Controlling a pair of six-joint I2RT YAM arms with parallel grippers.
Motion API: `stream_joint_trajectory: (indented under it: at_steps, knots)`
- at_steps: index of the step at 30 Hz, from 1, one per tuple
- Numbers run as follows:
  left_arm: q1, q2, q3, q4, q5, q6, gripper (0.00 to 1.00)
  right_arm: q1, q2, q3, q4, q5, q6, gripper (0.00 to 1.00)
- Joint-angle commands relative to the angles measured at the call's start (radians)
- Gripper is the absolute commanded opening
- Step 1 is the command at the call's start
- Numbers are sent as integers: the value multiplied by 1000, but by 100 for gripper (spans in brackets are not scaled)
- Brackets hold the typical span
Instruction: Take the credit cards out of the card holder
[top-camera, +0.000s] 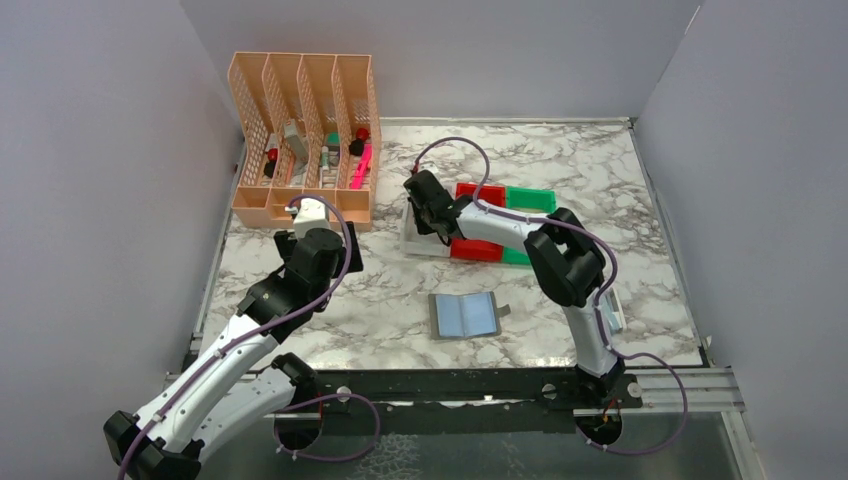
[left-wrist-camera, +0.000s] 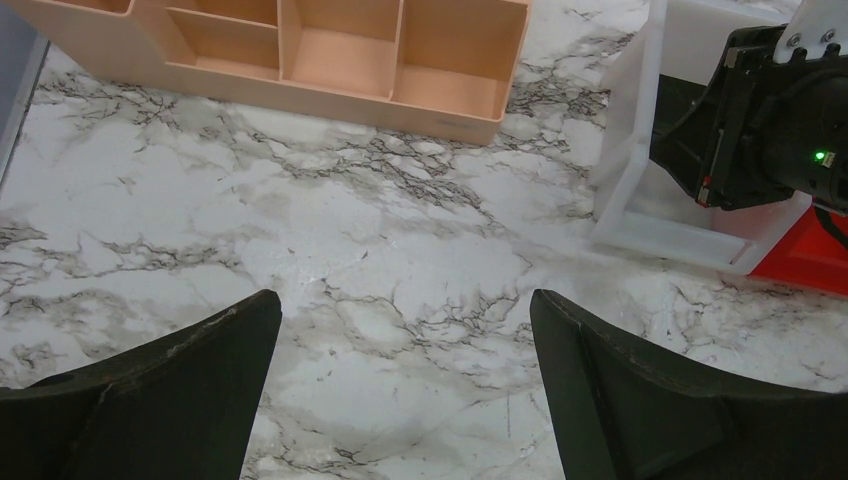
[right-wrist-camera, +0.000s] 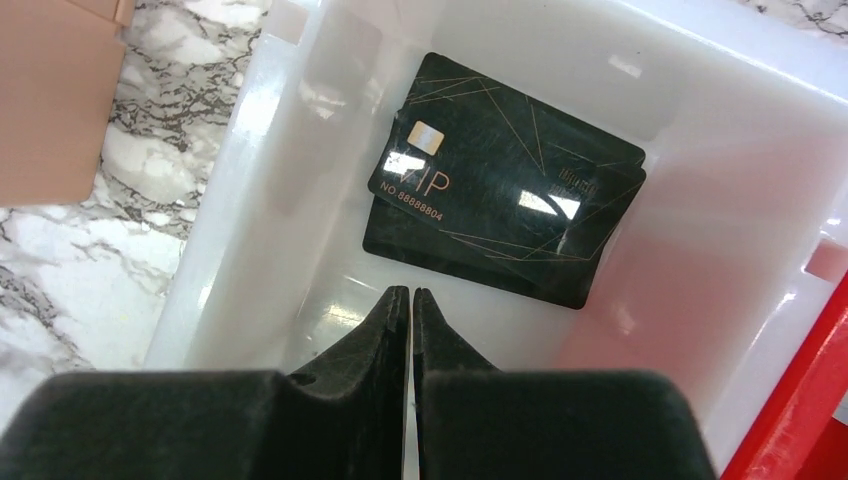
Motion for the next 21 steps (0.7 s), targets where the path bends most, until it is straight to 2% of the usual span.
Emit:
stream_joint_trajectory:
  at_steps: [1, 8, 15, 21]
  knots:
    - [6, 1, -8, 3, -18, 5, 99, 0, 59, 11, 1, 63, 14, 11]
    - [6, 1, -9, 3, -20, 4, 99, 0, 40, -48, 78, 125, 19, 15]
    - [6, 5, -9, 3, -19, 5, 99, 0, 51, -90, 171, 168, -18, 31]
    - [6, 6, -9, 2, -17, 5, 99, 0, 39, -110, 180, 167, -4, 32]
